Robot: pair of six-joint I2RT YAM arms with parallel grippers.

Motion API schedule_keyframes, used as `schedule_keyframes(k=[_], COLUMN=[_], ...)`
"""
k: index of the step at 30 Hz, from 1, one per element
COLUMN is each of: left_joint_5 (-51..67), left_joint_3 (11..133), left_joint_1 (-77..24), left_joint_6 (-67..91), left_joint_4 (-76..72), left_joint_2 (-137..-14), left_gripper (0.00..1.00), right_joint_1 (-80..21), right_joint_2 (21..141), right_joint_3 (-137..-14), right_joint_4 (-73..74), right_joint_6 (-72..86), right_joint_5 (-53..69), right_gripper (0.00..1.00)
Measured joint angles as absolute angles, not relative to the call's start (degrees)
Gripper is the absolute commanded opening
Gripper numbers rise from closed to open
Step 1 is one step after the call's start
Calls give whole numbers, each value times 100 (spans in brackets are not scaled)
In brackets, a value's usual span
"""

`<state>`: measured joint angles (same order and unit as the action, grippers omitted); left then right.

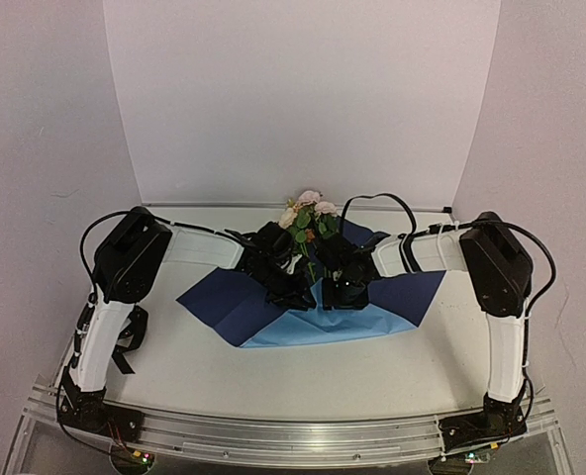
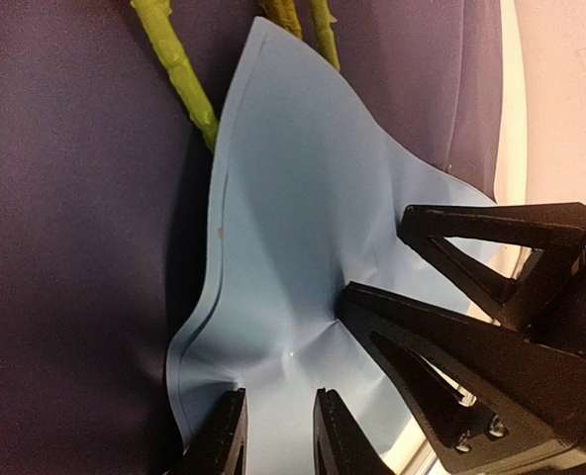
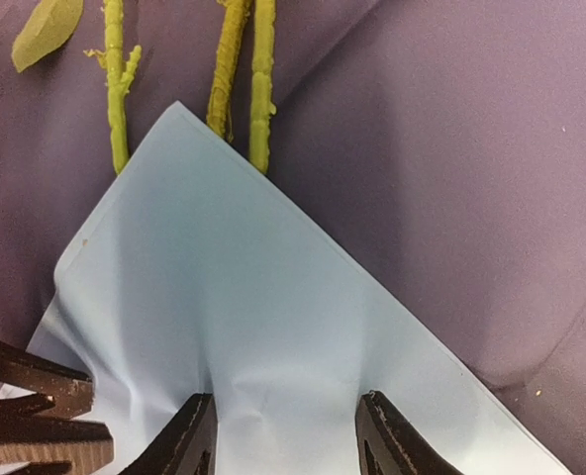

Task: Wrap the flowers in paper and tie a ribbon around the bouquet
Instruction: Adjust the one-fourth folded wrapping paper at the center of the board, then pick up the left corner of the flattened wrapping paper at the center of the board.

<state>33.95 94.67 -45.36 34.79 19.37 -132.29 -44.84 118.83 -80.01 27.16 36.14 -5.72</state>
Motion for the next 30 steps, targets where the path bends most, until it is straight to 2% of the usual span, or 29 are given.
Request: schedule_keyframes(k=[10,16,23,30], left_joint_5=[2955,2404,1337,810], left_joint_3=[8238,6633,4882,4112], left_joint_1=[-4350,-3840,-3218,-2683], left_joint_6=[3911,4512,5202,5404], left_joint_4=[1684,1324,1296,1343], left_joint_2=[-12234,-10601,-8663,-8246], left_gripper=[40,51,59,61], right_joint_1=[-4495,-4495,-4495,-4495], right_joint_2=[11907,11908,11911,11913], right_joint_3=[-8001,-7996,-7996,-7996], right_joint_4=[2716,2714,2716,2716], right_joint_6=[3824,3885,3900,3900], right_joint_5=[-603,-615,-617,-616], right_gripper=[50,49,49,49])
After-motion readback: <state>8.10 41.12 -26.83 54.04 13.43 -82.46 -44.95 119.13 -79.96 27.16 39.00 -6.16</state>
